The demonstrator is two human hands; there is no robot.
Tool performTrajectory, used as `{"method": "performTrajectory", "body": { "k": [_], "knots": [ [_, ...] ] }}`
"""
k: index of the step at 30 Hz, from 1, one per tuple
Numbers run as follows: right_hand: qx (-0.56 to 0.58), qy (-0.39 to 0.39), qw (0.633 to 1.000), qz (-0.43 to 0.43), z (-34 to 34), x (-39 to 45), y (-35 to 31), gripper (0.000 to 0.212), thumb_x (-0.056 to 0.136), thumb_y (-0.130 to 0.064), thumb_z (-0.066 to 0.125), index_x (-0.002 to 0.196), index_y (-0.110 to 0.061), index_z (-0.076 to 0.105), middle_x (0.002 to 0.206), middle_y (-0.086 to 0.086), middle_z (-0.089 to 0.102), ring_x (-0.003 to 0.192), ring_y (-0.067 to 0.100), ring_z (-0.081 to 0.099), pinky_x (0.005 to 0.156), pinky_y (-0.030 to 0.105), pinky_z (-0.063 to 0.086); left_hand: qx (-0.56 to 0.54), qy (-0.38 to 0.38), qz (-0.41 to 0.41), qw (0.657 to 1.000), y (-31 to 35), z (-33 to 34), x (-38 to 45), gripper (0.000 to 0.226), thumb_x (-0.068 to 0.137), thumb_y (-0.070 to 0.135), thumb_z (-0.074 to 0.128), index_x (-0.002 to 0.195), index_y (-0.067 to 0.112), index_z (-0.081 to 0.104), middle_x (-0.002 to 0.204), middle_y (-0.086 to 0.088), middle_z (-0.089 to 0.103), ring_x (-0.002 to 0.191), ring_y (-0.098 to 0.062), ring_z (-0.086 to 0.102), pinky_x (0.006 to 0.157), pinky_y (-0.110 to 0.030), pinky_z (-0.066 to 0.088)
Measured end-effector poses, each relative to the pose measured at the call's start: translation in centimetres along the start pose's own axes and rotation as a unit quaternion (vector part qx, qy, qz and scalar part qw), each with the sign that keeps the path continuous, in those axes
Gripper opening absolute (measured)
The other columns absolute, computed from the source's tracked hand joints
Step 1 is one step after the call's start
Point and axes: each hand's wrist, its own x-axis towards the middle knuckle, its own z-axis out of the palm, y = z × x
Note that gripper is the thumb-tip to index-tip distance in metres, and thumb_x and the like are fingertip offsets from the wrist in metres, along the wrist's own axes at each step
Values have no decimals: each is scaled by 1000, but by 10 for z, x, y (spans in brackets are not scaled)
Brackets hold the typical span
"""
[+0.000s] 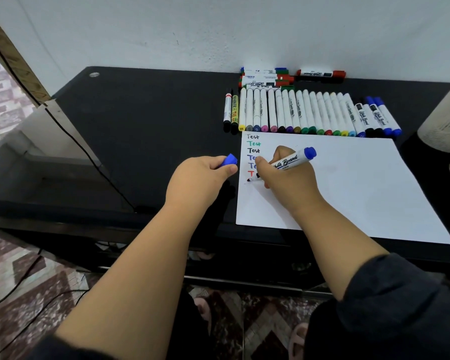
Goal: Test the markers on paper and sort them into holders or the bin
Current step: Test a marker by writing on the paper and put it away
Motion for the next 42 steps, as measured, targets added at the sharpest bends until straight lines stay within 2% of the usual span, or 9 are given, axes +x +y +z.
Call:
{"method": "performTrajectory", "body": {
  "k": [3, 5, 8, 12, 15, 19, 25, 30, 42],
  "knots": [
    [7, 10, 1000, -4, -2, 0, 1, 40, 88, -18, 59, 60, -16, 31, 53, -3, 40, 44, 3, 43, 41, 13, 29, -6, -1, 0, 1000, 0, 0, -1, 37, 92, 40, 55, 128, 33, 56, 128, 10, 58, 101, -10, 55, 80, -24, 43],
    [21, 17, 1000, 1, -4, 1, 0, 38, 88, -15, 58, 61, -15, 31, 52, -5, 40, 42, 0, 43, 39, 11, 29, -10, -2, 0, 1000, -1, 0, -2, 37, 92, 40, 55, 128, 34, 56, 128, 10, 58, 96, -8, 53, 78, -24, 41],
    [17, 10, 1000, 0, -3, 0, 0, 37, 89, -19, 58, 61, -16, 32, 55, 0, 44, 49, 9, 43, 42, 13, 29, -11, -3, 3, 1000, -1, 0, -2, 37, 92, 40, 55, 128, 33, 56, 128, 10, 58, 96, -8, 53, 79, -24, 42],
    [27, -7, 1000, 3, -3, -1, 0, 39, 86, -15, 58, 60, -16, 28, 57, 4, 37, 58, 19, 39, 47, 22, 28, -13, -4, 1, 1000, -1, 1, -2, 37, 91, 40, 56, 128, 34, 56, 128, 10, 58, 100, -9, 55, 79, -24, 43],
    [33, 3, 999, 8, -5, -1, 1, 38, 86, -15, 58, 60, -16, 30, 61, 7, 40, 58, 18, 41, 44, 18, 29, -12, -3, 0, 1000, 0, 1, -1, 37, 91, 41, 56, 128, 34, 56, 127, 11, 59, 93, -7, 53, 76, -24, 44],
    [15, 12, 1000, -2, -5, -1, 1, 40, 86, -12, 57, 59, -16, 28, 55, 1, 33, 46, 9, 34, 39, 12, 26, -12, -6, -5, 1000, 0, 1, -1, 38, 91, 41, 56, 128, 35, 56, 125, 10, 59, 91, -8, 54, 77, -25, 46],
    [23, 13, 1000, -6, -5, -2, 1, 42, 85, -10, 57, 58, -16, 26, 52, -2, 29, 38, 3, 34, 38, 11, 24, -19, -5, -1, 1000, -2, 2, -1, 37, 91, 41, 57, 127, 34, 57, 127, 11, 58, 91, -6, 51, 75, -23, 42],
    [31, 33, 999, 5, -6, -3, 0, 39, 85, -9, 56, 59, -16, 28, 54, -2, 31, 38, 1, 37, 38, 10, 26, -25, -7, -2, 1000, -3, 2, -1, 36, 91, 41, 57, 126, 35, 58, 124, 13, 59, 80, -3, 50, 63, -19, 42],
    [49, 51, 997, 17, -7, -4, 0, 39, 84, -7, 53, 58, -16, 26, 54, -1, 28, 44, 8, 30, 39, 13, 21, -28, -10, -1, 1000, -2, 1, -3, 34, 91, 41, 57, 125, 36, 58, 122, 13, 61, 92, -8, 57, 75, -25, 46]
  ]
}}
